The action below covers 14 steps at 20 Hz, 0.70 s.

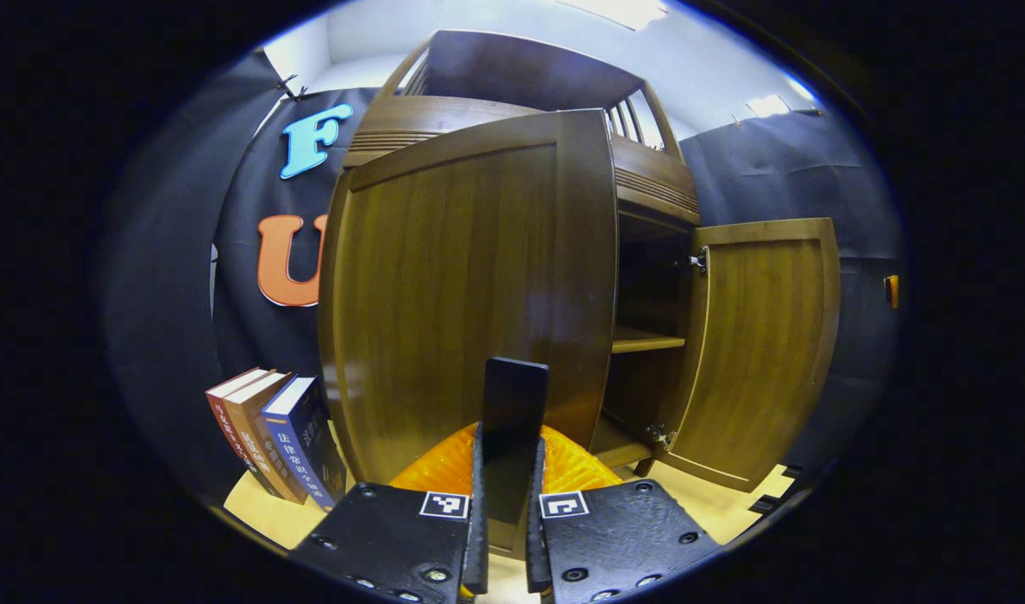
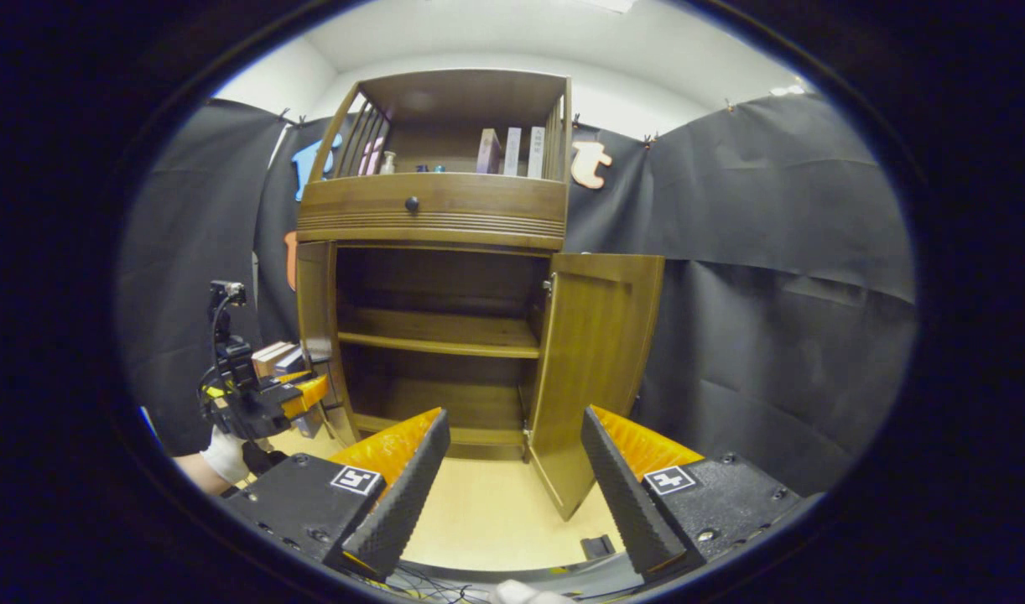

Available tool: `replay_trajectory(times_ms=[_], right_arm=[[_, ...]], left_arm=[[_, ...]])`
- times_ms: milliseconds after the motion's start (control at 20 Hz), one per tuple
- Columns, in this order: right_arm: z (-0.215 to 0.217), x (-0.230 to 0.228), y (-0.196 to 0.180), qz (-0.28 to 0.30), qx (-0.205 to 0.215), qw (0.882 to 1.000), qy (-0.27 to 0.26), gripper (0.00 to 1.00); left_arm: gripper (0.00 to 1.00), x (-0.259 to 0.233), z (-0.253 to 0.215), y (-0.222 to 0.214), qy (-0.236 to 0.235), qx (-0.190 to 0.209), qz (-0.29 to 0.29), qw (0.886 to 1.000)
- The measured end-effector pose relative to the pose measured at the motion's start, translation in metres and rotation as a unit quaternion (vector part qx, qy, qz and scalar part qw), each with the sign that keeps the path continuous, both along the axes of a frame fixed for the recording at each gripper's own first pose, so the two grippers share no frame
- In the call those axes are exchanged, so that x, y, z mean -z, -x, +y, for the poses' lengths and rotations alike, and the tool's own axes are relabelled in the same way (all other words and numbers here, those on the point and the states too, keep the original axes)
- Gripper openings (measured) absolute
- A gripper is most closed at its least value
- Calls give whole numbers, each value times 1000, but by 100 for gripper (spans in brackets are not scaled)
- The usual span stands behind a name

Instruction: Open the right door of the double-door shoe cabinet with the right hand, and open the left door with the left hand.

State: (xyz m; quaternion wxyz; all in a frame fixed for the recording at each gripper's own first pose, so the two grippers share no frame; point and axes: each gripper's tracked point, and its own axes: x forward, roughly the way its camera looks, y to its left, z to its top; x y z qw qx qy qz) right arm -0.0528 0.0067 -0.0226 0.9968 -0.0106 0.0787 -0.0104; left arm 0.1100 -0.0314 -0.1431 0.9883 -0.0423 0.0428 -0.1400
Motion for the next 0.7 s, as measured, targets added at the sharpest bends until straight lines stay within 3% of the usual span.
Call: replay_trajectory(times_ms=[50, 150, 200, 250, 300, 350, 400, 550, 600, 700], right_arm=[[4, 1, -2, 0, -6, 1000, 0, 99], [14, 2, -5, 1, -19, 1000, -2, 99], [19, 4, -7, 1, -25, 1000, -2, 99], [23, 5, -9, 2, -32, 999, -3, 99], [27, 6, -12, 3, -38, 999, -5, 99], [33, 7, -14, 5, -46, 999, -7, 100], [39, 8, -17, 6, -53, 999, -10, 99], [58, 8, -23, 7, -77, 997, -20, 99], [64, 8, -24, 6, -83, 996, -20, 99], [75, 10, -26, 6, -96, 995, -18, 100]], left_arm=[[17, -1, 4, 3, -1, -2, 0, 1000], [17, -1, 15, 12, -2, -8, 3, 1000], [24, 0, 21, 16, -2, -12, 3, 1000], [16, -1, 27, 21, -4, -16, 2, 1000], [16, -1, 34, 26, -5, -21, 3, 1000], [24, -1, 42, 31, -7, -25, 4, 1000], [17, 0, 49, 34, -10, -30, 4, 999], [18, 0, 72, 42, -13, -48, 5, 999], [9, 1, 79, 46, -14, -53, 8, 998], [10, 1, 94, 49, -21, -68, 10, 997]])
